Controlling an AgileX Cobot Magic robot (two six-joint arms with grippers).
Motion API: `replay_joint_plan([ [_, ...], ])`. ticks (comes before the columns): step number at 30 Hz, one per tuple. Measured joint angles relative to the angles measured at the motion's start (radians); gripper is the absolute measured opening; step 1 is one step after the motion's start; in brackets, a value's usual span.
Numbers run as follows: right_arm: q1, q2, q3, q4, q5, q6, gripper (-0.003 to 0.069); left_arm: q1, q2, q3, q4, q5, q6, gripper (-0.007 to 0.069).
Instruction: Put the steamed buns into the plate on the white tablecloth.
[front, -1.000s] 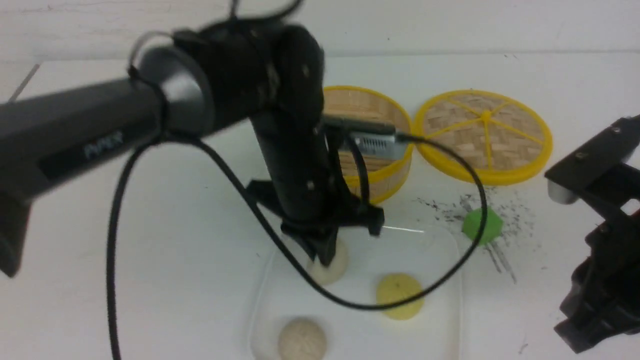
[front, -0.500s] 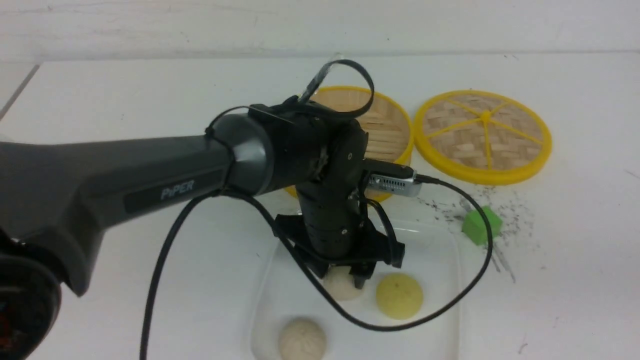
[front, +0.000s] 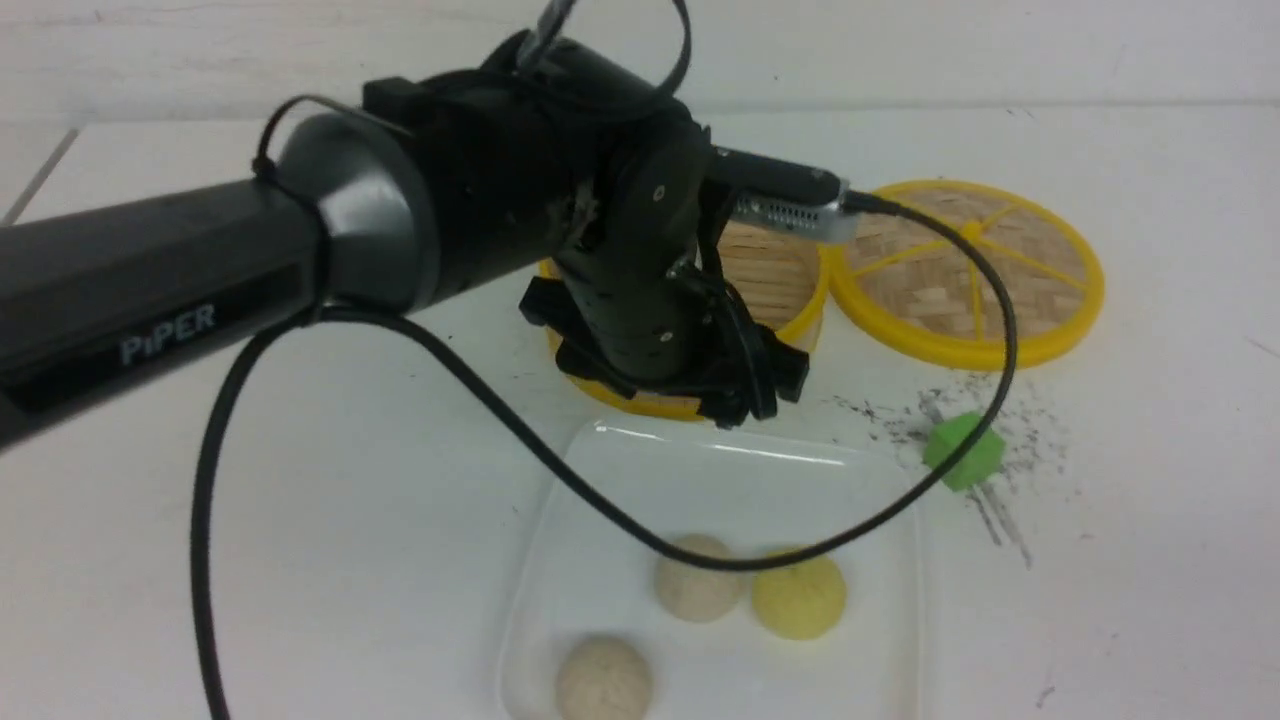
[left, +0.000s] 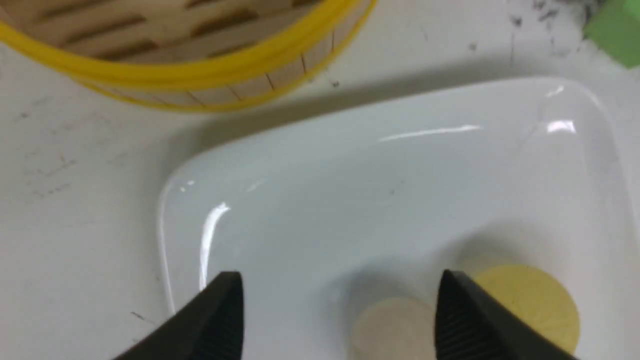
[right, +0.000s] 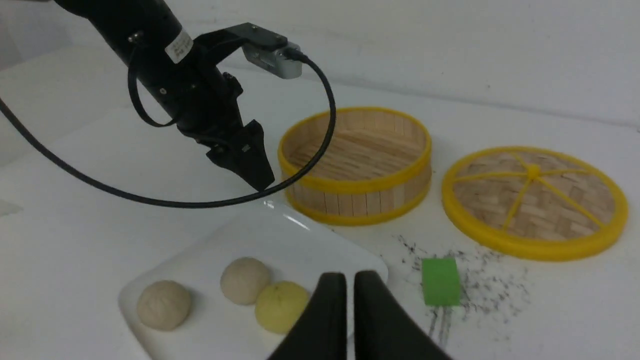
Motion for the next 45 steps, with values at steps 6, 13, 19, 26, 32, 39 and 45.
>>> replay_joint_plan([
  [6,0.000,0.045,0.163,0.001,-0.316,0.000,0.0043,0.000,-0.002,-0.004,0.001,0.006,0.000,0.0281],
  [13,0.000,0.052,0.231,0.000,-0.413,0.000,0.0043,0.000,-0.002,-0.004,0.003,-0.010,0.000,0.0007],
  [19,0.000,0.052,0.234,0.000,-0.413,0.000,0.0052,0.000,-0.002,-0.004,0.005,-0.034,0.000,0.0002],
  [26,0.000,0.052,0.237,-0.001,-0.414,0.000,0.0061,0.000,-0.002,-0.004,0.017,-0.051,0.000,0.0002],
  [32,0.000,0.052,0.238,-0.001,-0.414,0.000,0.0062,0.000,-0.002,-0.004,0.024,-0.060,0.000,0.0002],
  [39,-0.056,-0.021,0.254,-0.001,-0.421,0.000,0.0072,0.000,-0.002,-0.004,0.024,-0.061,0.000,0.0008],
  [45,-0.282,-0.062,0.377,0.006,-0.428,0.000,0.0080,0.000,-0.002,-0.004,0.025,-0.061,0.000,0.0010],
])
